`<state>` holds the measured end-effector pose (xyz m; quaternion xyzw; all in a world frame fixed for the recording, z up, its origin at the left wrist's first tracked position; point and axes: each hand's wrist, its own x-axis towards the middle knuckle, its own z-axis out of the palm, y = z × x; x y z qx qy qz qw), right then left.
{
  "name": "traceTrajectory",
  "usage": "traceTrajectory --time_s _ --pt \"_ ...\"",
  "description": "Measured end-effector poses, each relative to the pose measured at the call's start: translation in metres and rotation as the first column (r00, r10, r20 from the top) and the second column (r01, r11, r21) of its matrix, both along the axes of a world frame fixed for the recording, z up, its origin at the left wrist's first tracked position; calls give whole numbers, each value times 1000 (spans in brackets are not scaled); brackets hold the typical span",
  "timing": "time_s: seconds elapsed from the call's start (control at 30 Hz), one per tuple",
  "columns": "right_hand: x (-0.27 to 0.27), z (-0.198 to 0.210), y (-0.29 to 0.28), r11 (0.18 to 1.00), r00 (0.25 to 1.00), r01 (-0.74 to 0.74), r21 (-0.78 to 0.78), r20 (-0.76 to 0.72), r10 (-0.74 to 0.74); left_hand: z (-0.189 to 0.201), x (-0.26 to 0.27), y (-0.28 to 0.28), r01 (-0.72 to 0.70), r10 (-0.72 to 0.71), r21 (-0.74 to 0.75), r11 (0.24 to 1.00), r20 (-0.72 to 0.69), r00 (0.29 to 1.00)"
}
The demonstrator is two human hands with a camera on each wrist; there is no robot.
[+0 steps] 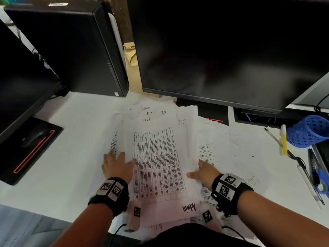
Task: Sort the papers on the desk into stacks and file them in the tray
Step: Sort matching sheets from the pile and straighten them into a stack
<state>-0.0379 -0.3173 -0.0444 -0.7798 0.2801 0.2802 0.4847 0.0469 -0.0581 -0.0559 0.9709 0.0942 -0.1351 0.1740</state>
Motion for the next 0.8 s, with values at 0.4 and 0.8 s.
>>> traceTrajectory --time_s 0.4,0.8 --pt "-31 15 -27 996 1000 14 94 8 -15 54 -16 -17 -150 103 -717 681 -109 989" --pt "-22 17 -74 883 941 324 -340 212 -263 43 -30 -2 -282 41 -767 576 -317 947"
